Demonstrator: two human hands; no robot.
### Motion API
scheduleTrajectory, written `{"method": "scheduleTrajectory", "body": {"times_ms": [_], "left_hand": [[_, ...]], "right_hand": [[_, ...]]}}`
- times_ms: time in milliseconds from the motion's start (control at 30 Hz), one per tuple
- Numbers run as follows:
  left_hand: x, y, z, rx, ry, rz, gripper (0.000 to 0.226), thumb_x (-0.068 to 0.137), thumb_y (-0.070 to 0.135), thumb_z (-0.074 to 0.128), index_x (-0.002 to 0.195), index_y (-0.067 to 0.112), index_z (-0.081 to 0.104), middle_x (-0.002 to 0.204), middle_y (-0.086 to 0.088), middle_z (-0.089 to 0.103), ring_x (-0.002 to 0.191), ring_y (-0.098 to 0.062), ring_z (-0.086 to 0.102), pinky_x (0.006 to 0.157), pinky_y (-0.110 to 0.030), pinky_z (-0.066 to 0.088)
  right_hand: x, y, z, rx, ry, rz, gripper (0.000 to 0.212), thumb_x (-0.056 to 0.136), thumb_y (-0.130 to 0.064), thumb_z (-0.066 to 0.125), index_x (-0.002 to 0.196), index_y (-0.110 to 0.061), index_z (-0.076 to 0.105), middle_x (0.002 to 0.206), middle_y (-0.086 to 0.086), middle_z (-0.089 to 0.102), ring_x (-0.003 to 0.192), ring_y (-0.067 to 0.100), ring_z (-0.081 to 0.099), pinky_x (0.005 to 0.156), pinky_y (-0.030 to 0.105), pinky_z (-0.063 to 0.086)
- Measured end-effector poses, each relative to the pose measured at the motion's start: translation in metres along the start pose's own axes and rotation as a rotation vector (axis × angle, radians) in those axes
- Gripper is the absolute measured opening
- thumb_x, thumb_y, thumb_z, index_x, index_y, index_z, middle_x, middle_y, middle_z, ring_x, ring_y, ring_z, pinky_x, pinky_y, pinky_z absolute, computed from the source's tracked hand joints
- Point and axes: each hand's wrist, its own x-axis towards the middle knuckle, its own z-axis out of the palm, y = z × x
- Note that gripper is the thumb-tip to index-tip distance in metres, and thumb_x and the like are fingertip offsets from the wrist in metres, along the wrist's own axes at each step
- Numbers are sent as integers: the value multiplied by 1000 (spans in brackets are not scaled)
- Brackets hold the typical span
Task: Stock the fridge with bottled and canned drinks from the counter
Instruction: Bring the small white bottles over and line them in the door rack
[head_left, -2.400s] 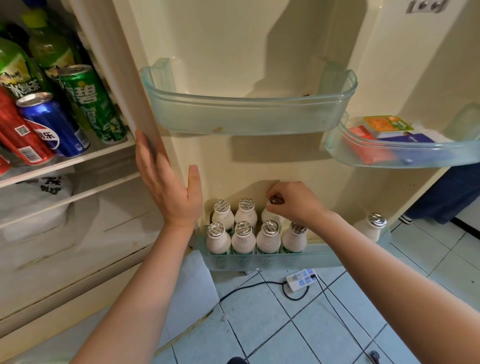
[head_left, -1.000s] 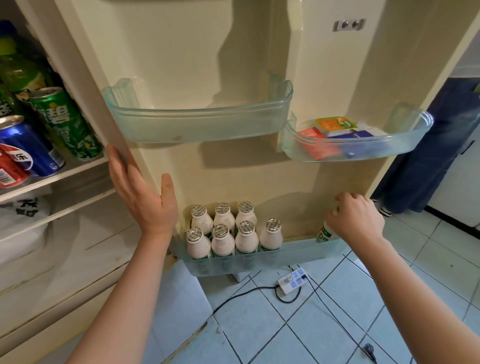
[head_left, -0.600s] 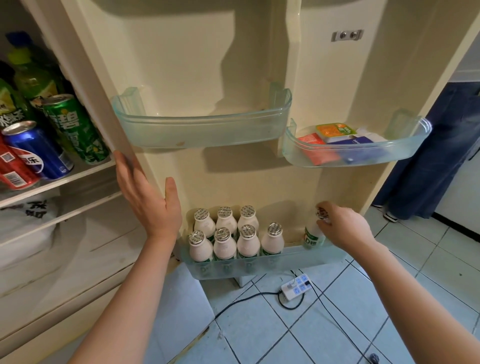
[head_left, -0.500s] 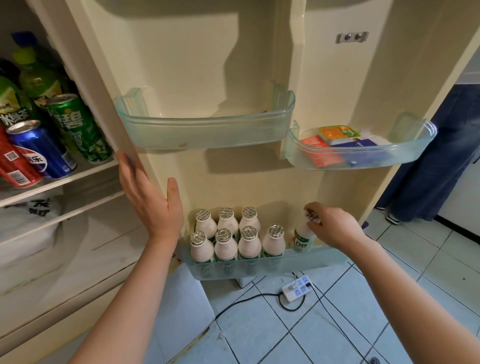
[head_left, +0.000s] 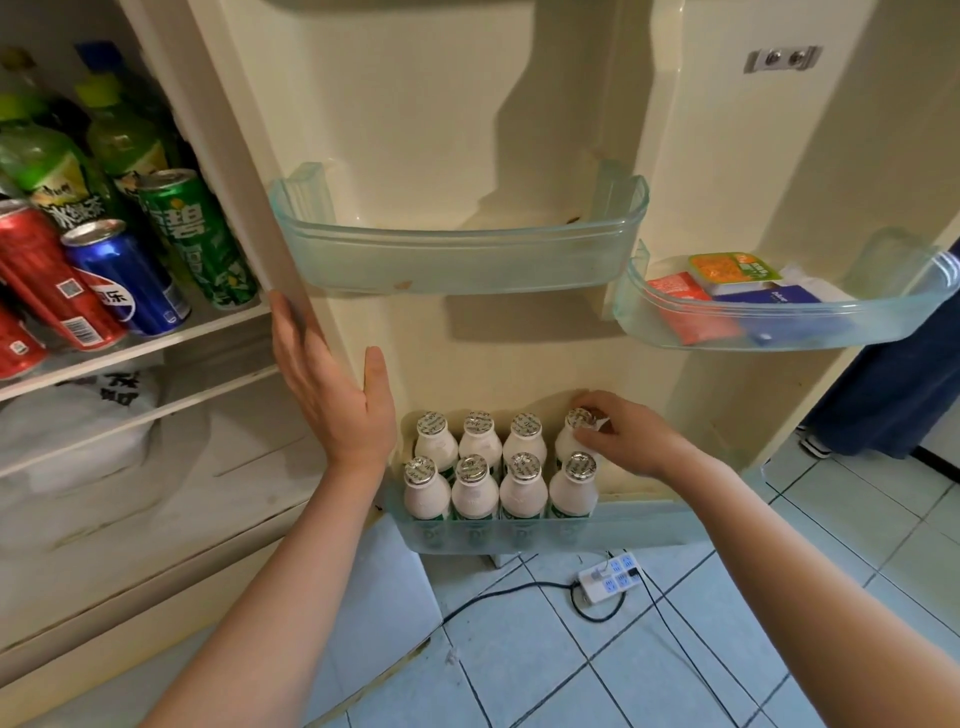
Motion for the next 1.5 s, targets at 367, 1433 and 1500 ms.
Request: {"method": "scheduleTrajectory", "body": {"times_ms": [367,1433,1500], "left_hand": [[-1,3,0,4,-3,-40,59,90,22,51,140,4,26,148,-35,22,140,-38,23,115,-50,21],[3,18,-18,27,-189,-110,65,90,30,48,144,2,25,151,-31,19,140,-43,23,111,-57,24],[6,16,-34,-10,-278,-115,58,91,33,44,140,4,35,153,-26,19,141,-36,24,113,-49,27]], "right_hand": [[2,0,14,134,41,75,27,91,-48,53,102,-24,57,88,-11,56,88,15,53,63,23,36],[-40,-40,13,305,491,-42,12,89,-22,56,98,-23,63,97,-7,65,86,7,59,68,23,46],[-47,-61,14,362,504,-131,12,88,-17,56,89,-26,64,85,-15,65,78,0,60,63,14,44]]}}
